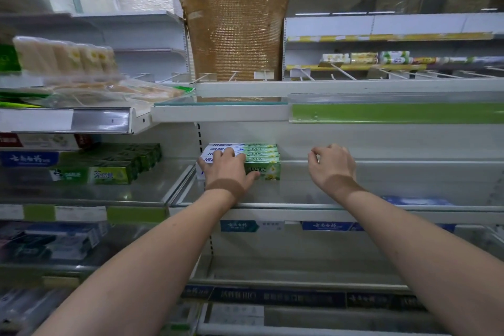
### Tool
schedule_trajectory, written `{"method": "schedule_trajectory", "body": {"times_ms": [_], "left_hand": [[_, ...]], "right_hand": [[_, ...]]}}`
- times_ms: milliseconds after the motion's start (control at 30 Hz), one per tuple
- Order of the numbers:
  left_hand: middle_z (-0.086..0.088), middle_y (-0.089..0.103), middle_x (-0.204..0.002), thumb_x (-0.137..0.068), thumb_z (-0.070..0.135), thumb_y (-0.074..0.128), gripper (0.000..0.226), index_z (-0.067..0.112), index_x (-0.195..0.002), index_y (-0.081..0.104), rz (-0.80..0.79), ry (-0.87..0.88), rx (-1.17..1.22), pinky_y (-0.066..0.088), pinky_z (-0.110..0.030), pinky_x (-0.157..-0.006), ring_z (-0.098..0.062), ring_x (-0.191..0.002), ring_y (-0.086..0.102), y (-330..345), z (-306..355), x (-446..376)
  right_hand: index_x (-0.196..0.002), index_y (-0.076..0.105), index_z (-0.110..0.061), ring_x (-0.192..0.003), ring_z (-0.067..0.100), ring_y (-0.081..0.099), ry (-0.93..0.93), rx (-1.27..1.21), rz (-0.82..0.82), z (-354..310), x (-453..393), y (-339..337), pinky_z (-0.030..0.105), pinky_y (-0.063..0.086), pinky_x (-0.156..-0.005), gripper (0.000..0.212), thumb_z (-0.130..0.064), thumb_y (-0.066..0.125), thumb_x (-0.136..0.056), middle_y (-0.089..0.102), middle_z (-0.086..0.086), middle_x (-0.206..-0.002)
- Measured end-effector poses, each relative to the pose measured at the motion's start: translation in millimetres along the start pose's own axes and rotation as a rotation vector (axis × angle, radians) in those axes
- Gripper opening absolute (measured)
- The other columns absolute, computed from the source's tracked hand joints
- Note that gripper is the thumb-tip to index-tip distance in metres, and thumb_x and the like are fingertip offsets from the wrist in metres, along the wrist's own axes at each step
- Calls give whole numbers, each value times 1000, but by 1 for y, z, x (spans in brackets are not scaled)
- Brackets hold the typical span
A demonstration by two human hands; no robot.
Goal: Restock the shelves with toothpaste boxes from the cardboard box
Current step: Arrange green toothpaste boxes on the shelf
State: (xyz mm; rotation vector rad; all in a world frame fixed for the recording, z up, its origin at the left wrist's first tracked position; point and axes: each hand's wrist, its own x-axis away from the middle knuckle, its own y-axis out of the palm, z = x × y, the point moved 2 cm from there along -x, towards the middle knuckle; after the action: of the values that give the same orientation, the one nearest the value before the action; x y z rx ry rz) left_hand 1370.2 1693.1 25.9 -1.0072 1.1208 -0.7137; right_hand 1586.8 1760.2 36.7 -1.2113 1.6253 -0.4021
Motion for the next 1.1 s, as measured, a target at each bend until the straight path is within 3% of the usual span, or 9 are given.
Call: {"method": "schedule_trajectory", "body": {"times_ms": [400,567,667,767,867,1000,1100], "left_hand": [[0,56,-128,-91,67,52,54,25,-124,57,1,9,19,20,-69,-113,-27,-130,42,4,-2,-4],[3,50,-145,-91,65,56,60,29,-138,52,28,34,57,23,-59,-117,-25,-138,37,-3,-13,-1],[4,47,-149,-90,57,61,54,31,-137,54,68,-17,35,26,-54,-116,-27,-139,34,-4,-30,-2],[3,51,-146,-90,48,65,50,31,-136,57,36,-56,63,34,-45,-113,-29,-134,39,-1,-50,0],[5,58,-138,-86,43,73,50,29,-132,62,102,-36,127,38,-35,-106,-24,-127,45,2,-60,2],[0,65,-124,-86,29,73,36,23,-120,62,161,23,96,41,-32,-87,-26,-115,51,-4,-57,0],[-4,63,-122,-87,17,68,35,19,-121,63,212,95,65,41,-33,-82,-31,-113,53,-10,-57,1]], "right_hand": [[-102,73,-21,-104,33,51,-64,-27,-1,-11,3,7,37,42,-90,32,-34,44,-98,61,12,-102],[-104,72,-21,-101,29,51,-149,-61,-13,-31,1,10,37,43,-89,34,-36,43,-99,61,9,-102],[-106,71,-20,-99,28,51,-216,-89,-43,-43,2,16,37,43,-89,34,-38,44,-99,61,8,-101],[-109,70,-21,-99,27,52,-260,-119,-42,-49,2,23,37,44,-89,32,-39,46,-98,61,8,-101],[-105,71,-21,-97,28,52,-235,-156,-14,-49,-3,25,35,42,-85,30,-39,48,-97,62,8,-99],[-100,73,-19,-99,33,54,-182,-187,36,-46,-12,25,35,41,-83,28,-36,50,-96,64,11,-99],[-99,73,-19,-103,36,55,-151,-209,57,-38,-19,21,37,43,-85,27,-34,51,-96,64,14,-101]]}}
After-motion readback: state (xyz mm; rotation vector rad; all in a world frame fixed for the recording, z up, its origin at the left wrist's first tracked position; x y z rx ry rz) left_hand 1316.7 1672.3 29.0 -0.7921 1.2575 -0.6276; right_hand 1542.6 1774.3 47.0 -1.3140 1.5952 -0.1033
